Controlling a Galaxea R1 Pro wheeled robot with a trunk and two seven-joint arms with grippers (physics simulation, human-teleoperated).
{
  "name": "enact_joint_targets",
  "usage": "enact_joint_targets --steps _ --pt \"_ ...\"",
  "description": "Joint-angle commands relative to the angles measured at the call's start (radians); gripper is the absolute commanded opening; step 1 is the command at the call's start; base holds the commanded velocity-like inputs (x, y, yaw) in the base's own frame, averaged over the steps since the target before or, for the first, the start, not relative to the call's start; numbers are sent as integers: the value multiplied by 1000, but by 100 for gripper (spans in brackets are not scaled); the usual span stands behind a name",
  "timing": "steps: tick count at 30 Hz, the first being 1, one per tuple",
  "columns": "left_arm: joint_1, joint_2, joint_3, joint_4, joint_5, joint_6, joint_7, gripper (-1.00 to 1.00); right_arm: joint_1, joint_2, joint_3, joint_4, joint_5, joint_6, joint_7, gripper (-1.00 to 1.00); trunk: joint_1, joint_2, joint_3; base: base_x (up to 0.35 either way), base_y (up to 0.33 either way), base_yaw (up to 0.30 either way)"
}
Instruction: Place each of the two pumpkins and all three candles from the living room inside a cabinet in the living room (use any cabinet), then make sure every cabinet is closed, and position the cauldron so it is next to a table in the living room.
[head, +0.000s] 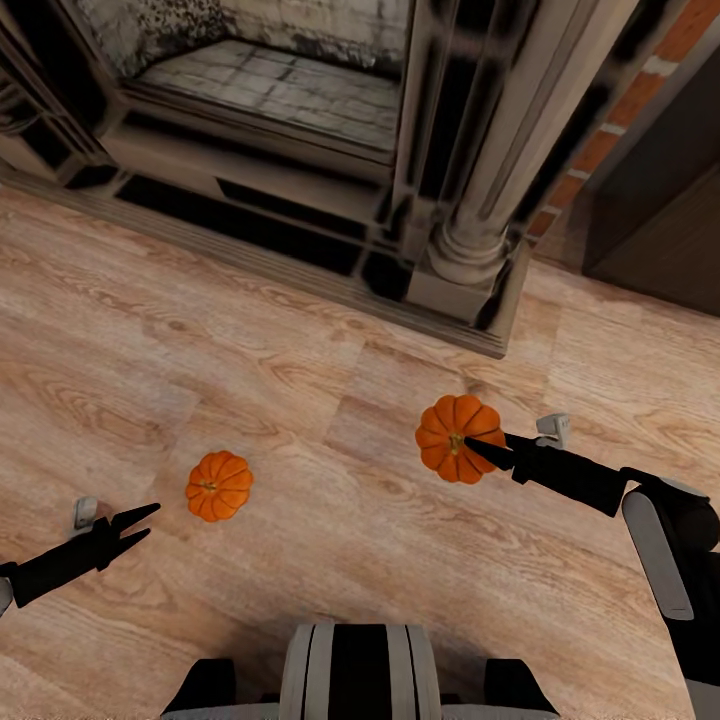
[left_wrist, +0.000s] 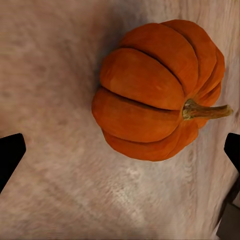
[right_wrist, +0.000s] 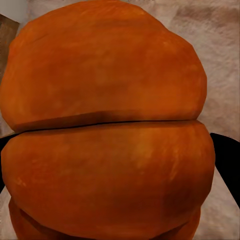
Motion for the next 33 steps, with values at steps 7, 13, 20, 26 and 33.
enact_joint_targets --steps 7,13,20,26,33 --pt "-1 -4 9 1 12 8 83 100 0 -4 -2 -1 -5 6 4 -100 0 0 -1 0 0 0" --pt "-2 -28 12 2 14 -10 153 100 0 -6 -2 -1 -5 6 5 -100 0 0 -1 132 -22 0" --pt "-2 -32 14 2 19 -16 161 100 0 -7 -4 -1 -5 6 5 -100 0 0 -1 47 -7 0" --pt "-2 -33 14 2 21 -16 155 100 0 -7 -4 -1 -5 6 6 -100 0 0 -1 4 -1 0" --pt "-2 -34 14 2 21 -27 147 100 0 -8 -4 -1 -5 6 6 -100 0 0 -1 0 0 -103"
